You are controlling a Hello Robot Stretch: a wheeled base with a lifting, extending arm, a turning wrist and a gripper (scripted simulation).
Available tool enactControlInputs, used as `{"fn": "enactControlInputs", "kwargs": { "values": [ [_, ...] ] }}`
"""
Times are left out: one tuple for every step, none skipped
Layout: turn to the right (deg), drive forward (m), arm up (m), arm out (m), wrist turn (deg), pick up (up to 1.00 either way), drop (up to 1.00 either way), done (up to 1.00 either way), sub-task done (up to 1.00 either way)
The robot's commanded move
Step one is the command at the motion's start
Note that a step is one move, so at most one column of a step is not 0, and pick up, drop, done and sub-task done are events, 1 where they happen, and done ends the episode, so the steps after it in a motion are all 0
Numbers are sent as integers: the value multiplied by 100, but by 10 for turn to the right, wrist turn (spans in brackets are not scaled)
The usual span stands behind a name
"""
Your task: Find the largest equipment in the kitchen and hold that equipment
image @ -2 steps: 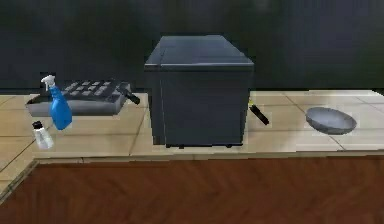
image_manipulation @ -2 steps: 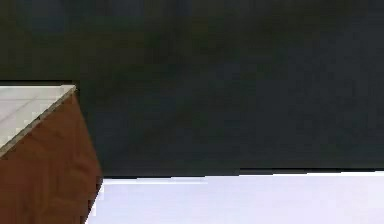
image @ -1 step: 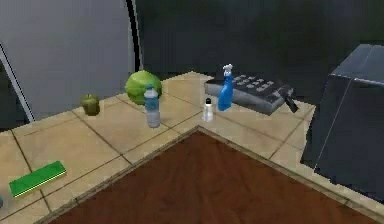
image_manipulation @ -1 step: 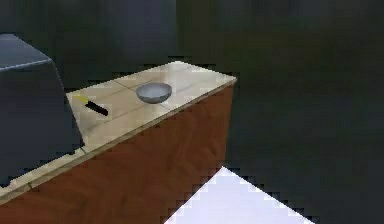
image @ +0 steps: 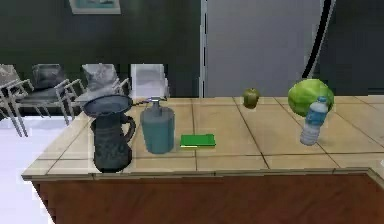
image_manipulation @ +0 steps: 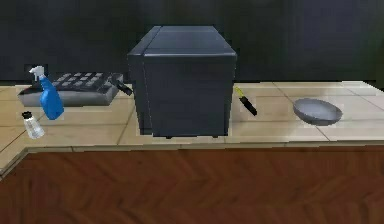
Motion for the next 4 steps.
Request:
{"fn": "enactControlInputs", "kwargs": {
  "values": [
    [-270, 0, 0, 0, 0, 0, 0, 0, 0],
    [450, 0, 0, 0, 0, 0, 0, 0, 0],
    [330, 0, 0, 0, 0, 0, 0, 0, 0],
    [0, 50, 0, 0, 0, 0, 0, 0, 0]
  ]
}}
